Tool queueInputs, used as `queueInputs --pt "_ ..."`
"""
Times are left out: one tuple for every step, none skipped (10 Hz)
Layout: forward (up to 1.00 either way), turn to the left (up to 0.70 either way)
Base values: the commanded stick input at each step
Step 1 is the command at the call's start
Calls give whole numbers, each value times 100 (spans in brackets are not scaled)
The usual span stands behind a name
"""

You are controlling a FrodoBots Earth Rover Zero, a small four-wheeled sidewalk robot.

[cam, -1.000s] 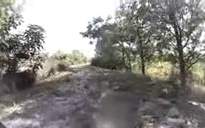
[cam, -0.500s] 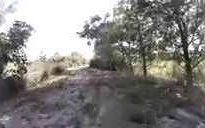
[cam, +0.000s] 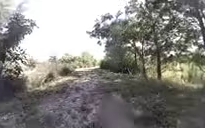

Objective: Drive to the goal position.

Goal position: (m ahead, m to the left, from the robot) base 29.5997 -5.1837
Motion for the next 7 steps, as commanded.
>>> queueInputs --pt "85 0" --pt "85 0" --pt "85 0" --pt "85 0" --pt "85 0" --pt "85 0" --pt "85 0"
